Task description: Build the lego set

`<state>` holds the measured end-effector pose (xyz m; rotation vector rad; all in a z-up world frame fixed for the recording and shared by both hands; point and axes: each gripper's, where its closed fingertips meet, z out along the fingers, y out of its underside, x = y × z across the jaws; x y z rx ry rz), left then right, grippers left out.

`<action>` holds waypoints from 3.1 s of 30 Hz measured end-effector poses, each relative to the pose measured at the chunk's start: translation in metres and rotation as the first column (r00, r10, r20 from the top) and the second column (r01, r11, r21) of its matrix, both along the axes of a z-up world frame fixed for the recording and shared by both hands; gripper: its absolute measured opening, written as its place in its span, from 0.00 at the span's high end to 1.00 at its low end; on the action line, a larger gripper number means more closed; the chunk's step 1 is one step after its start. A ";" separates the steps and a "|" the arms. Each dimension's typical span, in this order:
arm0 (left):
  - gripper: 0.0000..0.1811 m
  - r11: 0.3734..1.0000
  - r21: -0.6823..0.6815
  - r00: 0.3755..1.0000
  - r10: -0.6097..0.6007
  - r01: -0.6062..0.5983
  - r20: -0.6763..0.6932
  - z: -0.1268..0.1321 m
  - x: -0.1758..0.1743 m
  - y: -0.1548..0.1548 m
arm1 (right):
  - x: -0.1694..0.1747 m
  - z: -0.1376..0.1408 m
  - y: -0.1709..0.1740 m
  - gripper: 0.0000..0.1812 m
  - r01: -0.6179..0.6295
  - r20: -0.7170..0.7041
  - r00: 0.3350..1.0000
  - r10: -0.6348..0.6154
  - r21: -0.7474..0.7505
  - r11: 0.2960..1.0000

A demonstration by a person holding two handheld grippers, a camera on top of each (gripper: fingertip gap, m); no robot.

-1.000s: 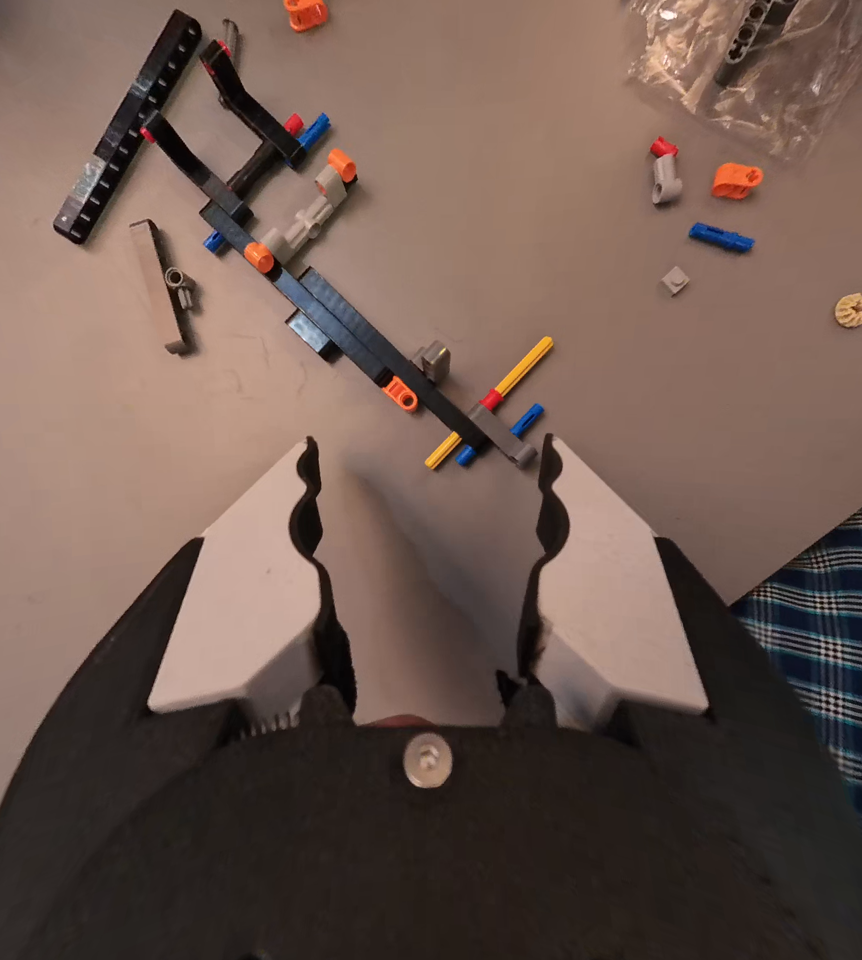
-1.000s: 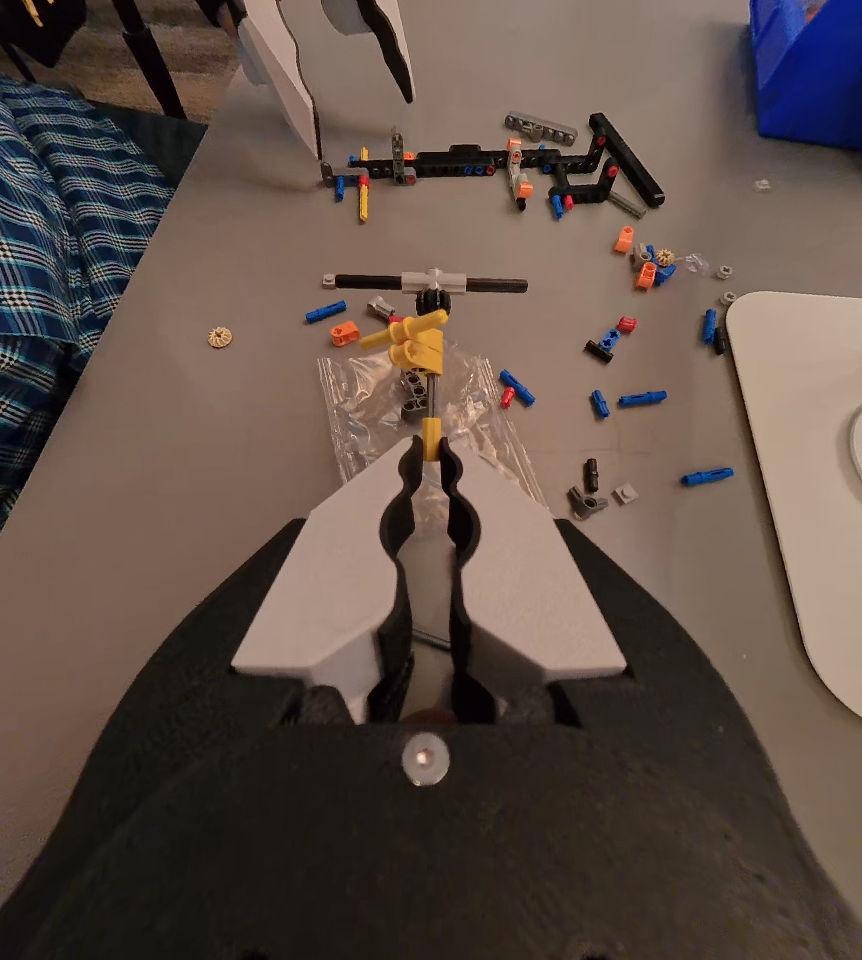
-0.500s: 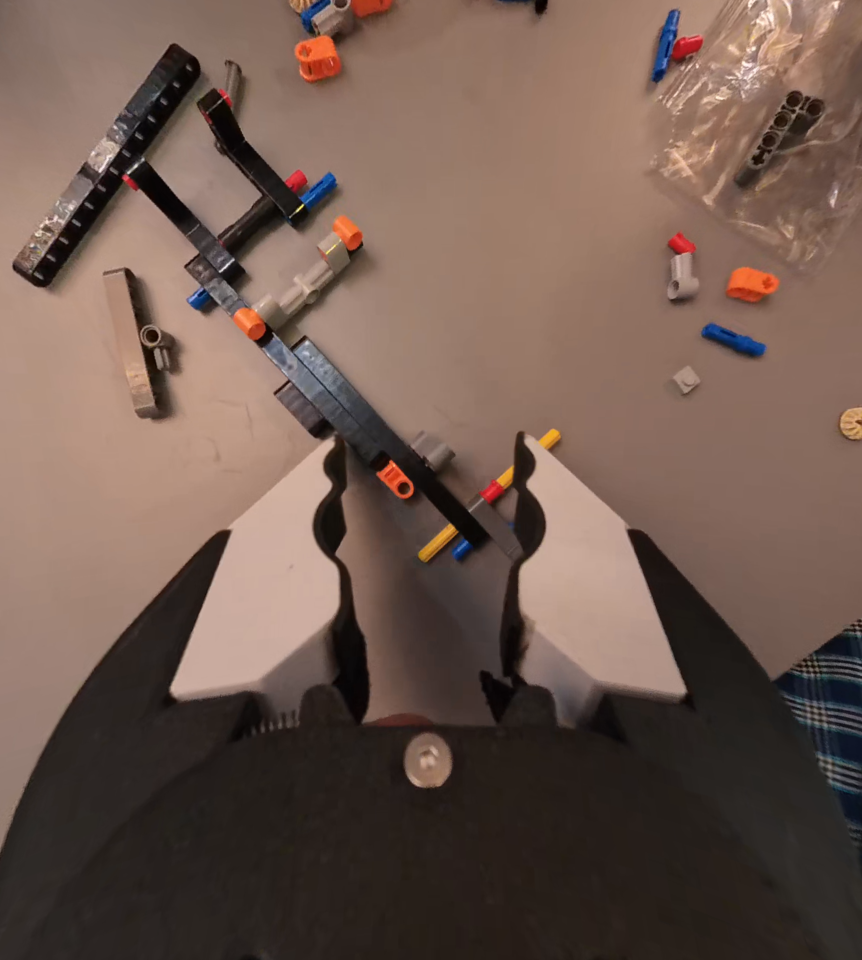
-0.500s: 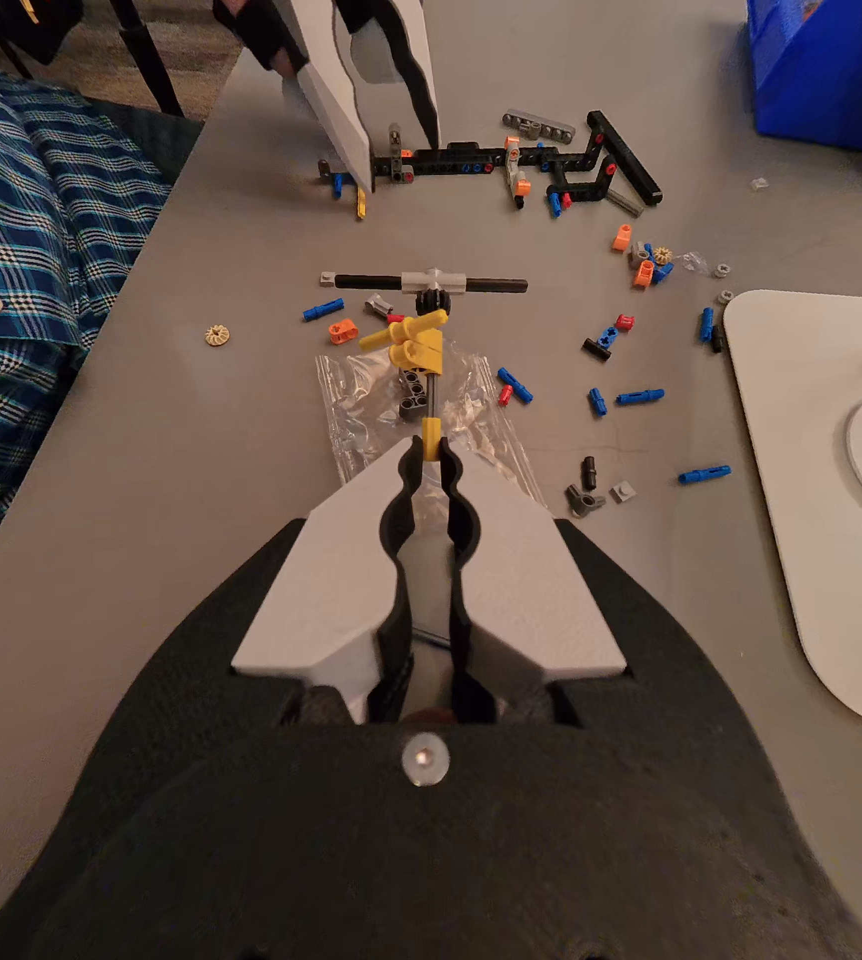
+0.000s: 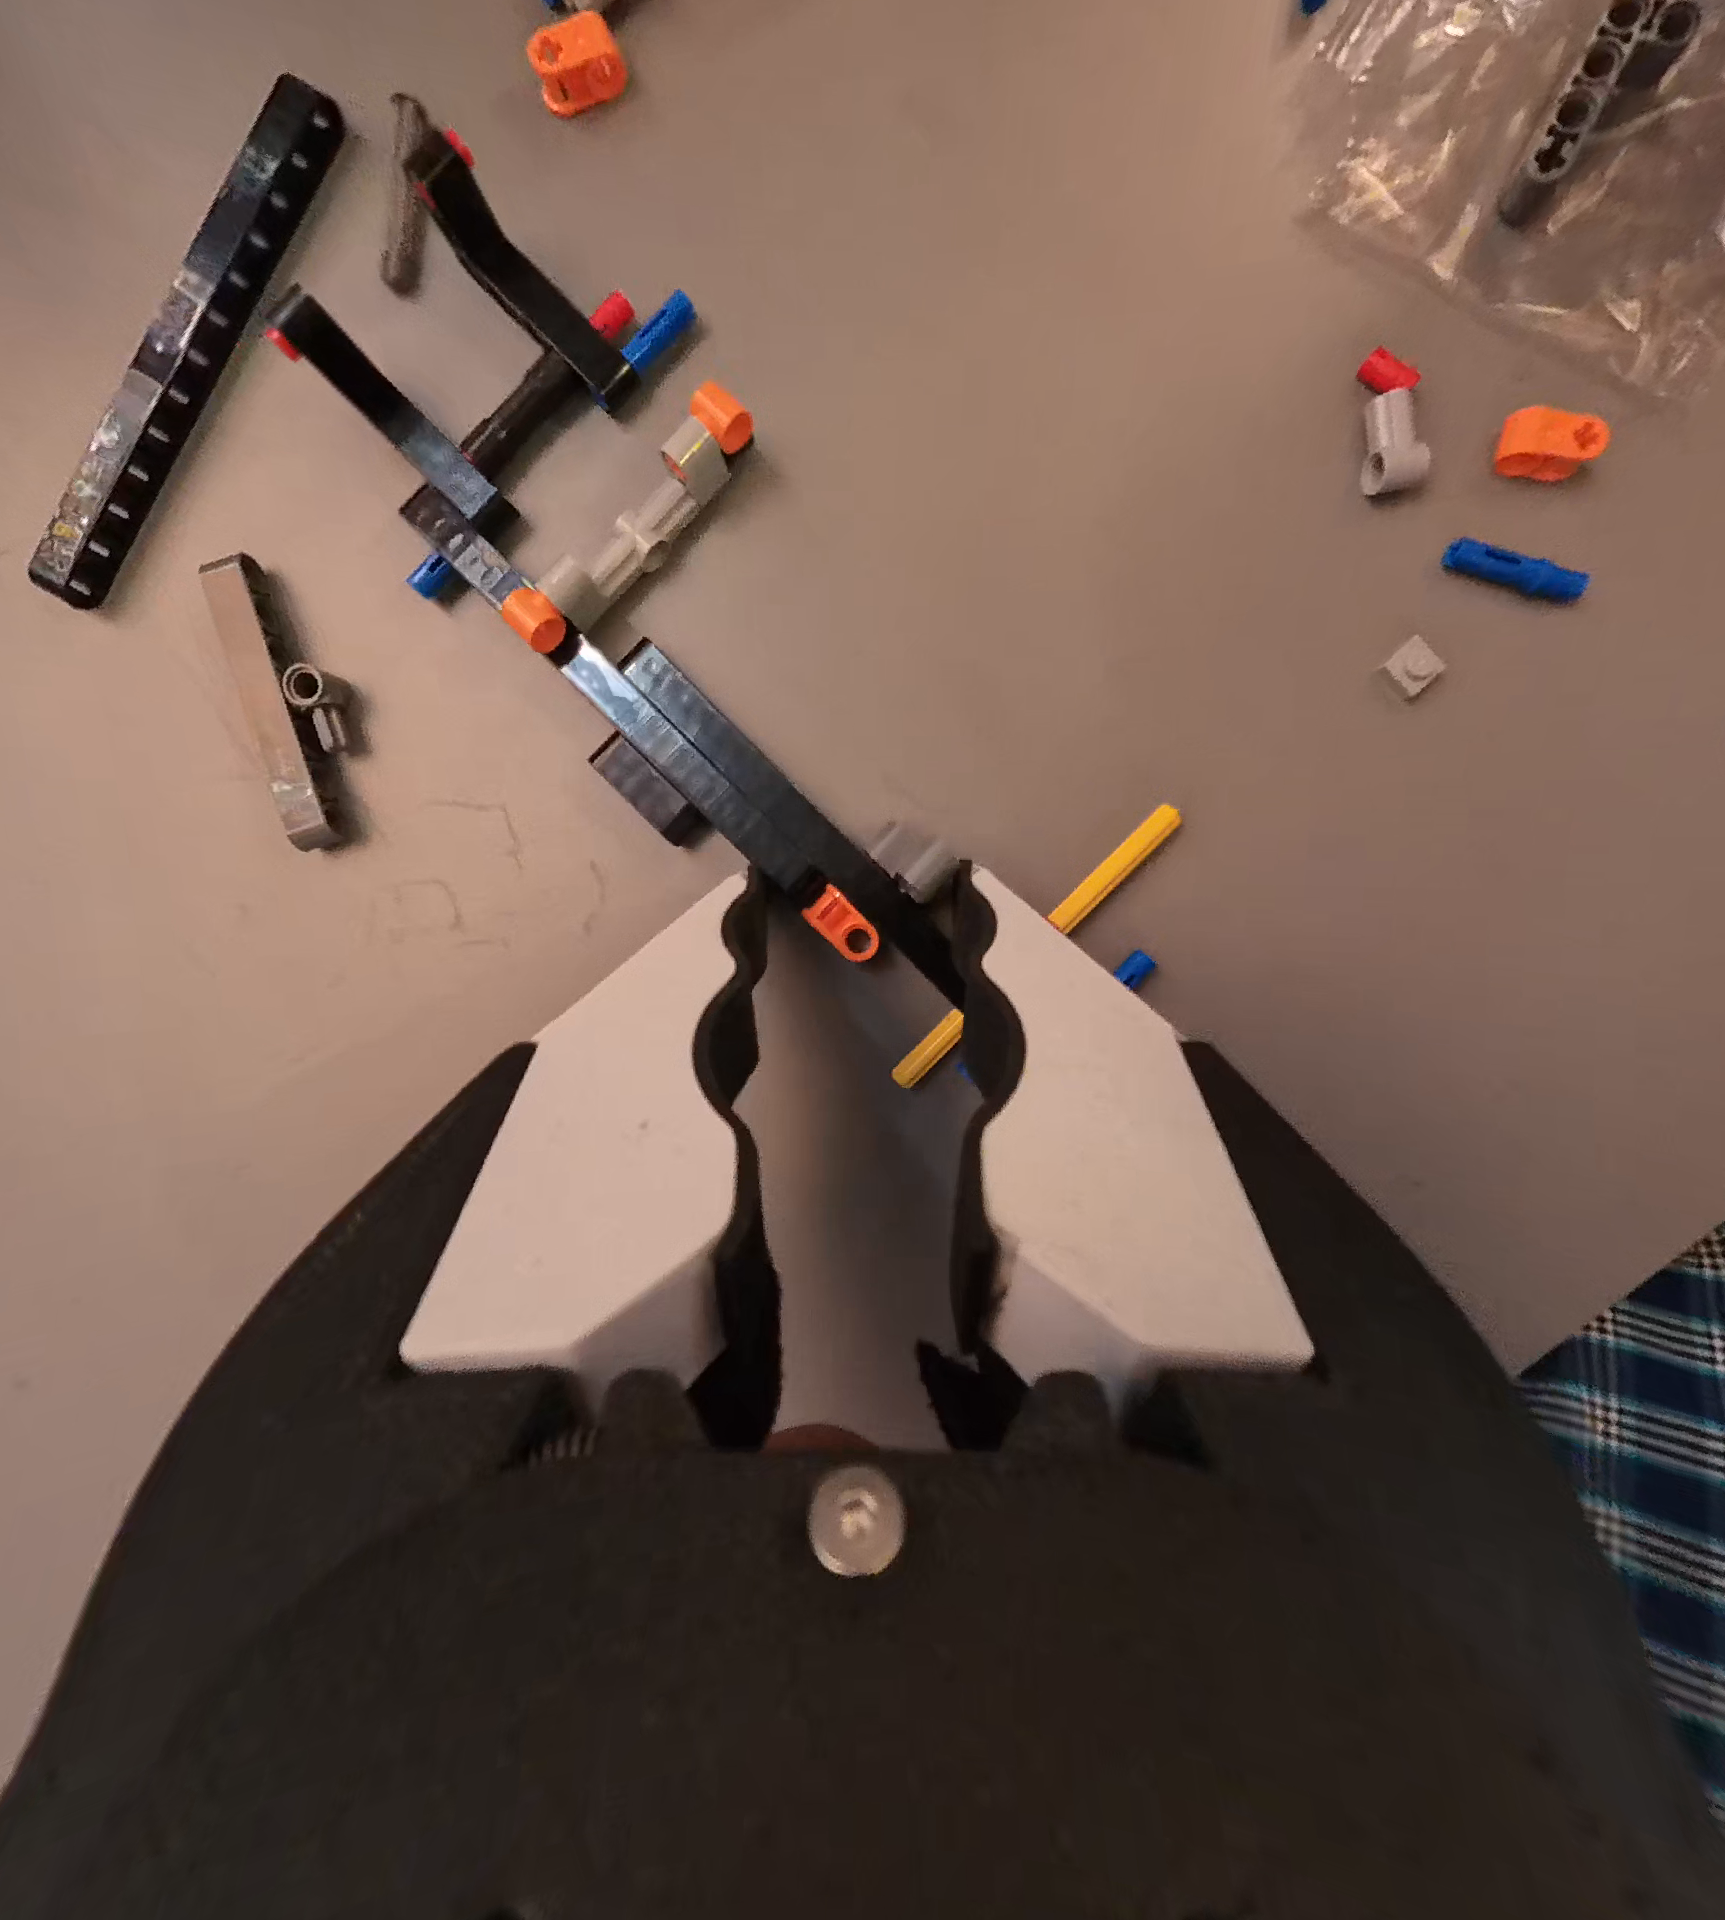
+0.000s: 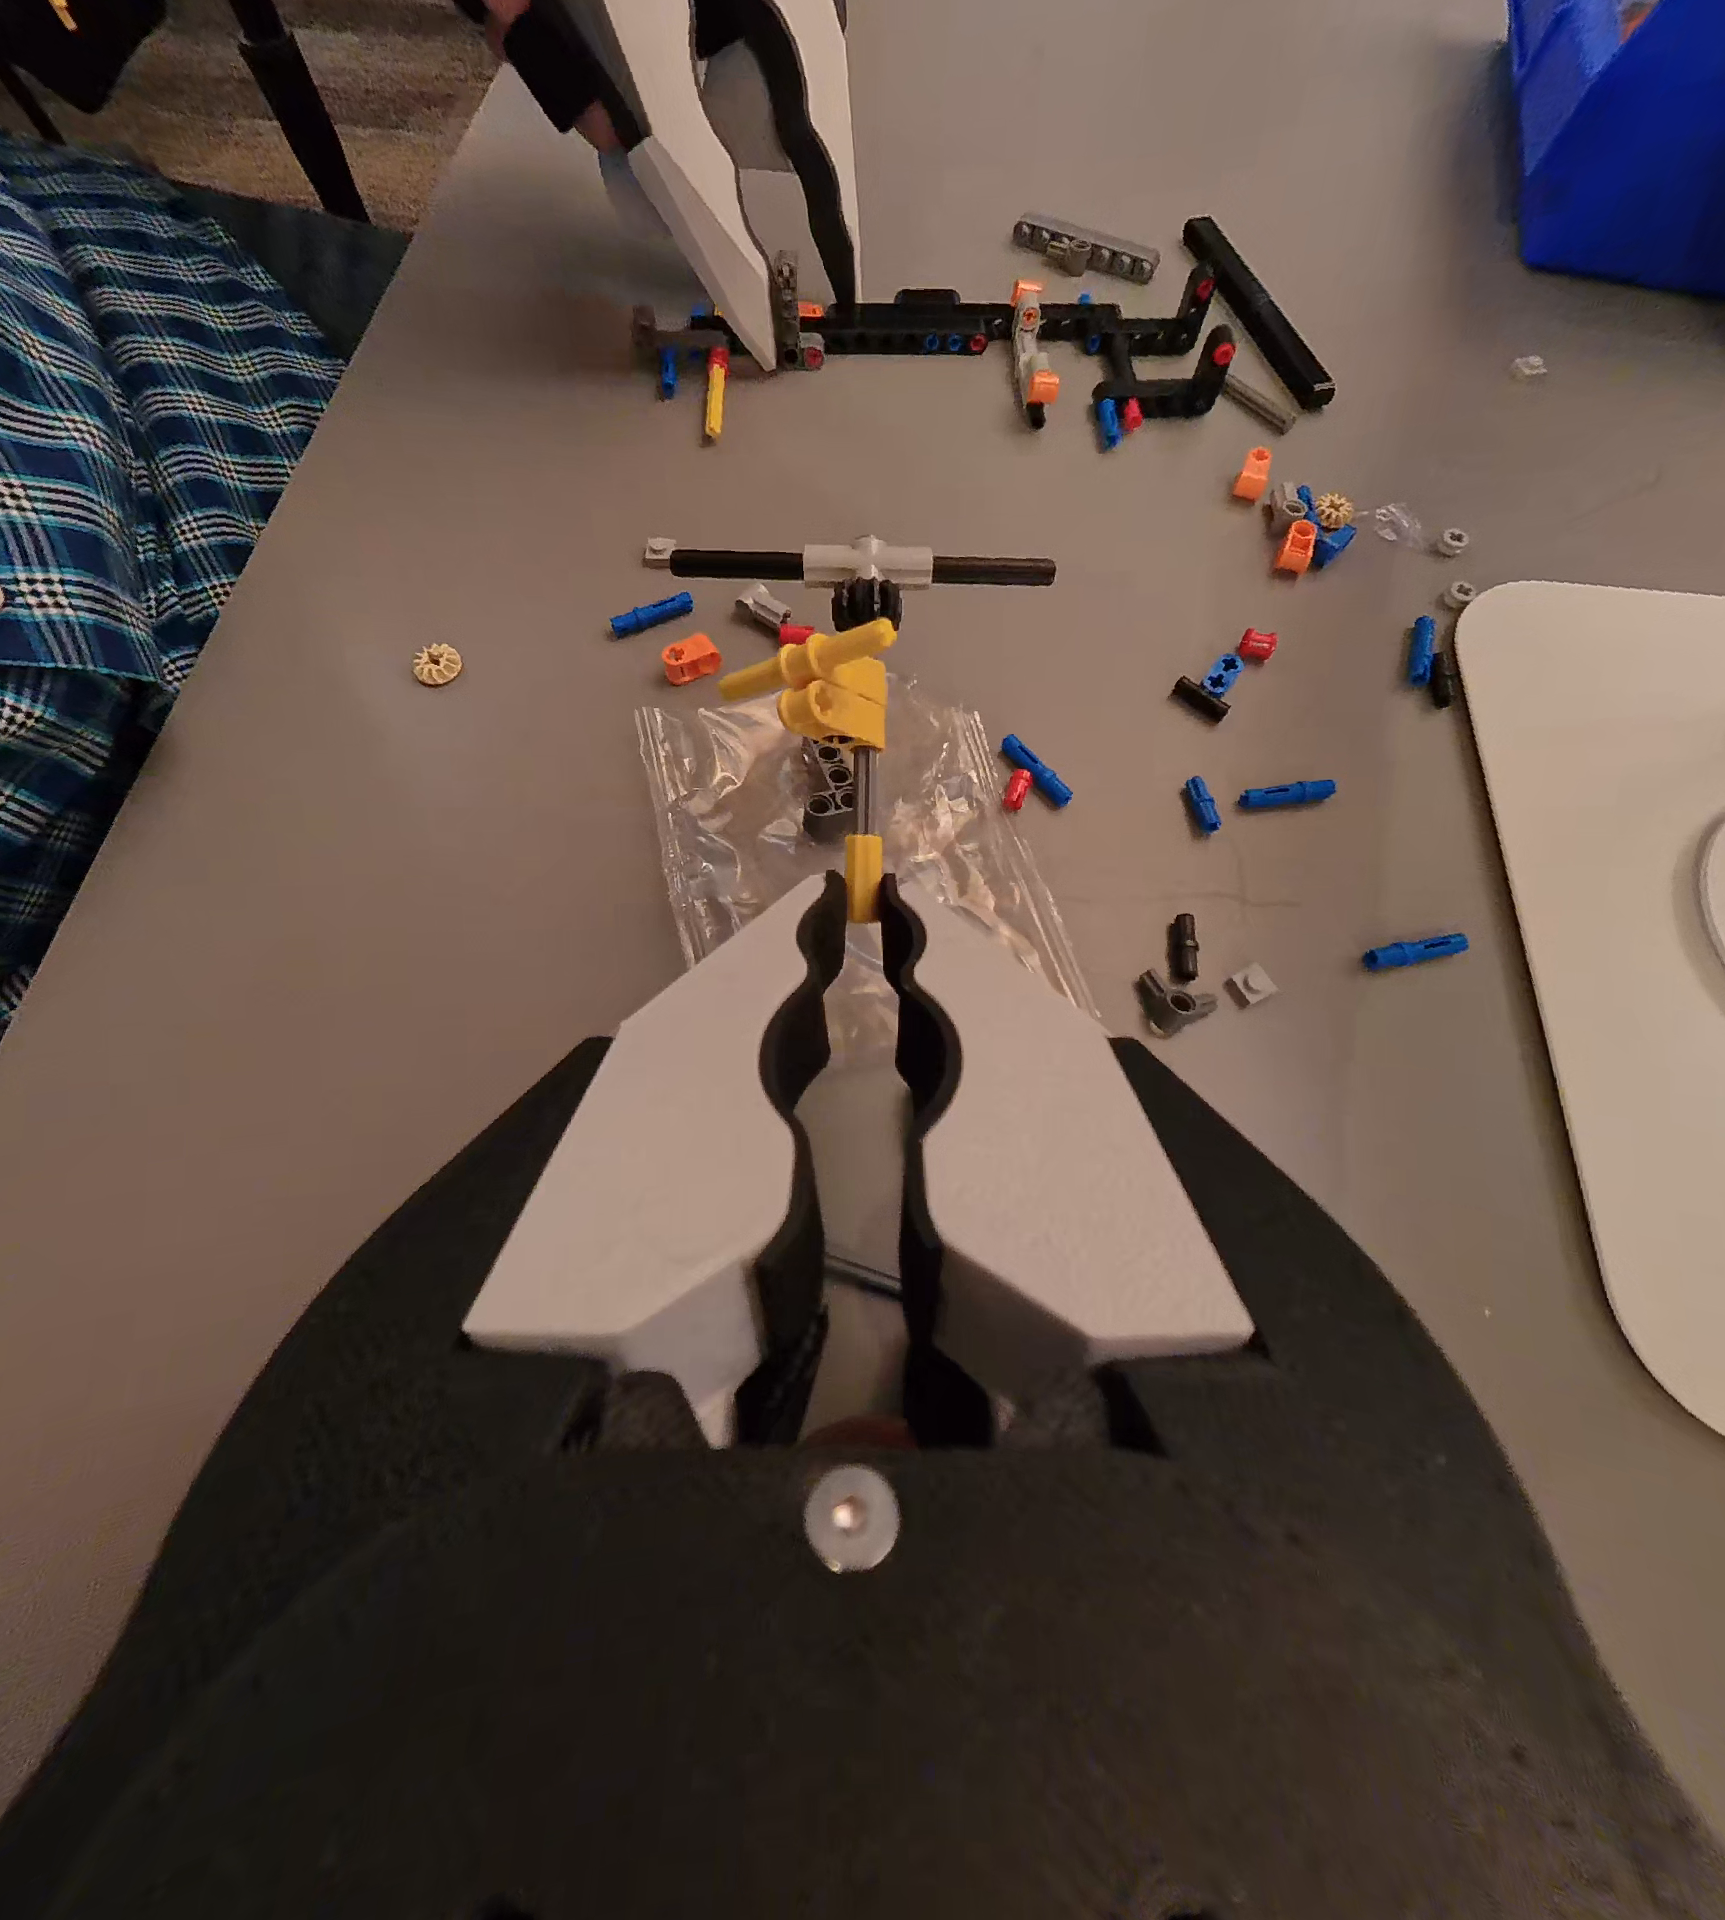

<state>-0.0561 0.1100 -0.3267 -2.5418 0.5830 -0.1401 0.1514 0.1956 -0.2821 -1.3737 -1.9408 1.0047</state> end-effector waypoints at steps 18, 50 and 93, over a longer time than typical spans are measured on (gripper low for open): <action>0.83 0.967 -0.039 0.968 -0.251 0.251 0.003 0.001 0.002 0.000 | 0.001 -0.003 -0.002 0.98 -0.009 0.004 1.000 0.009 -0.008 1.000; 0.74 0.975 -0.027 0.976 -0.218 0.219 0.017 -0.001 -0.012 -0.003 | 0.001 -0.003 -0.004 0.98 -0.016 0.002 1.000 0.016 -0.007 1.000; 0.70 0.985 -0.009 0.985 -0.170 0.170 0.032 0.003 -0.016 -0.007 | 0.000 0.001 -0.005 0.98 -0.016 -0.014 1.000 0.016 0.001 1.000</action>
